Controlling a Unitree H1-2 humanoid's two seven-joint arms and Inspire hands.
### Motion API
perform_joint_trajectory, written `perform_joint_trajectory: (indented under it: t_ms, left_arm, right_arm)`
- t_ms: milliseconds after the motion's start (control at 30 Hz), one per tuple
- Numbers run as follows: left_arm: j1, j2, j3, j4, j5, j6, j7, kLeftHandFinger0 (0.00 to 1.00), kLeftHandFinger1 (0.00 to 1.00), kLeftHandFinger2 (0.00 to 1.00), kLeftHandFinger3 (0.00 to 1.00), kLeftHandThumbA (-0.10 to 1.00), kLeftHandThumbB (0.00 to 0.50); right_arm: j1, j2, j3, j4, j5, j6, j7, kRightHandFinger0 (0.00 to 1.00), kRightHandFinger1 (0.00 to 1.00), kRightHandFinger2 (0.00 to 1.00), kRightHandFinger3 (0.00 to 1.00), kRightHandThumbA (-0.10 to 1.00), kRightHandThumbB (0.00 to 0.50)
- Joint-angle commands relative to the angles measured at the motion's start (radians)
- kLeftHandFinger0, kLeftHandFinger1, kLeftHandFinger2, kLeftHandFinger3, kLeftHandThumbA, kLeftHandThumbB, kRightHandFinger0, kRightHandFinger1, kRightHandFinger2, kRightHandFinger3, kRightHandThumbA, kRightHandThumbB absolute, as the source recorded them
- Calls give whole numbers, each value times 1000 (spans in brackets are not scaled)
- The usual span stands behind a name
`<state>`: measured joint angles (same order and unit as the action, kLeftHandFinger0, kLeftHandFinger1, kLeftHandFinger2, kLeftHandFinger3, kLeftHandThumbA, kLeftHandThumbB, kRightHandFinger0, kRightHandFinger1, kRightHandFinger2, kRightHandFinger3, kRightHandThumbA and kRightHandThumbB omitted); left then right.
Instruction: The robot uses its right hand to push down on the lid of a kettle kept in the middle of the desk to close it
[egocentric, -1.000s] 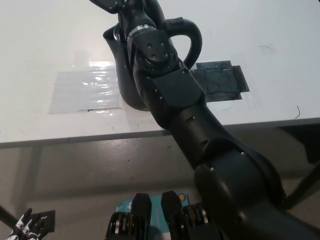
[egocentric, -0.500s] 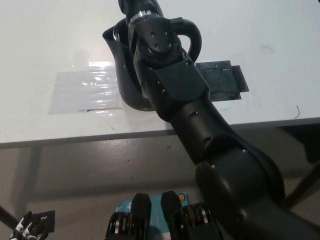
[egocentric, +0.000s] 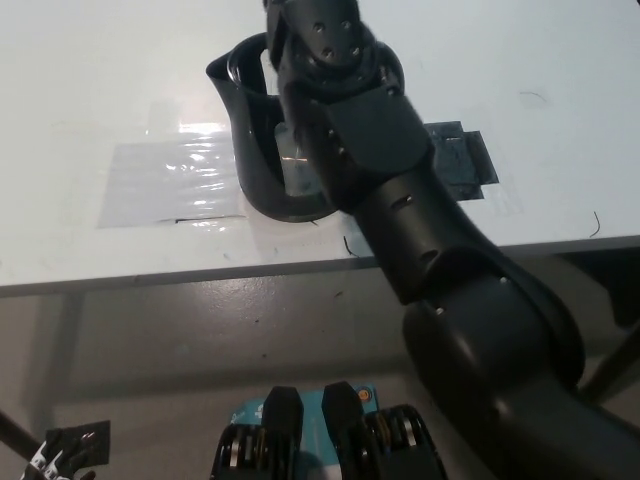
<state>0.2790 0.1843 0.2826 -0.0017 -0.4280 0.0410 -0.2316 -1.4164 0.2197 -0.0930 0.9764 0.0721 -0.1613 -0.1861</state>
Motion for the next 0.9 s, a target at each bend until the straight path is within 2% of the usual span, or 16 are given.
perform_joint_trajectory:
  t_ms: [0, 433, 767, 867]
  left_arm:
    - [11, 10, 2, -26, -15, -15, -16, 1000, 1000, 1000, 1000, 274, 277]
    - [3, 8, 2, -27, -7, -18, -8, 1000, 1000, 1000, 1000, 289, 262]
    - [21, 5, 3, -45, -15, -10, -9, 1000, 1000, 1000, 1000, 282, 265]
    - [31, 3, -8, -48, -18, -9, -22, 1000, 1000, 1000, 1000, 284, 271]
  right_arm:
    - [-53, -35, 0, -29, 5, -12, 14, 1000, 1000, 1000, 1000, 497, 120]
    - [-11, -70, 19, -25, -13, -21, 19, 995, 1000, 1000, 1000, 505, 119]
    - [41, -13, 23, 4, -3, -42, 8, 993, 1000, 1000, 1000, 488, 131]
    - [77, 6, 23, 34, -10, -52, -10, 987, 1000, 1000, 1000, 523, 129]
